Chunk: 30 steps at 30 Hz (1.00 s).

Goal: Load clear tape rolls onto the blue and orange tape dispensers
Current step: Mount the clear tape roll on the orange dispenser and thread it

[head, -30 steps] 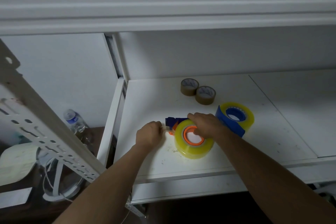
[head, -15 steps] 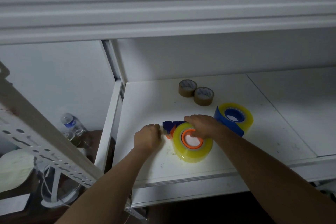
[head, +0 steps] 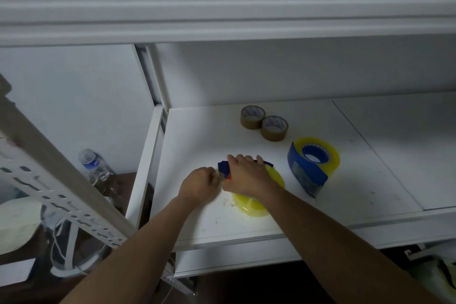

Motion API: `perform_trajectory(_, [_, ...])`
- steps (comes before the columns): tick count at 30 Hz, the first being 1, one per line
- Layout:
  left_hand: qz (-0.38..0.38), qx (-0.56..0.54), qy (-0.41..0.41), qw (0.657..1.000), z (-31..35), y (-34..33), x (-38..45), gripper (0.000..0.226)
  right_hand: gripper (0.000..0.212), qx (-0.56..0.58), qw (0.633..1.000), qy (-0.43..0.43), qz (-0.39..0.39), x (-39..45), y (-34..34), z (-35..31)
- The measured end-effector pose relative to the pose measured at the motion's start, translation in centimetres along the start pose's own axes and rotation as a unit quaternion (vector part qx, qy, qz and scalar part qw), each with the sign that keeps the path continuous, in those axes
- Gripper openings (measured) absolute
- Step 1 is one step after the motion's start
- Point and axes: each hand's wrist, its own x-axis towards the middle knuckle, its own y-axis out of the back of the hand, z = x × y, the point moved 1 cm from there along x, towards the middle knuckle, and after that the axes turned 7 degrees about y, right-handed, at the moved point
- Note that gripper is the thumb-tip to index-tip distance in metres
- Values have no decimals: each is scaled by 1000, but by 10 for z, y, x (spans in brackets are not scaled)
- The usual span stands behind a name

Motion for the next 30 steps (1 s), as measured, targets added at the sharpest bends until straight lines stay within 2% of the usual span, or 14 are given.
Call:
perform_trajectory(4, [21, -9, 8, 1000, -1, -2, -7, 21, 42, -27, 1000, -4, -3, 17, -3, -9])
perform_trajectory(7, [22, -16, -1, 1000, -2, -2, -9, 19, 34, -30, 998, 46, 10, 23, -5, -3])
perform_trajectory(12, [2, -22, -35, 999, -6, 1, -18, 24, 38, -14, 993, 108, -39, 22, 1, 3])
perform_trajectory(15, [6, -17, -41, 999, -8, 2, -21, 30, 40, -26, 991, 123, -37, 20, -2, 2])
perform_trajectory(20, [13, -20, -32, 999, -5, 1, -25, 38, 36, -18, 992, 122, -27, 18, -3, 3])
perform_trajectory(25, [3, -21, -10, 1000, -5, -2, -27, 33, 34, 5, 992, 121, -30, 14, -2, 5])
perform_trajectory(30, [5, -15, -31, 999, -10, -5, -24, 33, 38, -6, 994, 103, -44, 10, -1, 3])
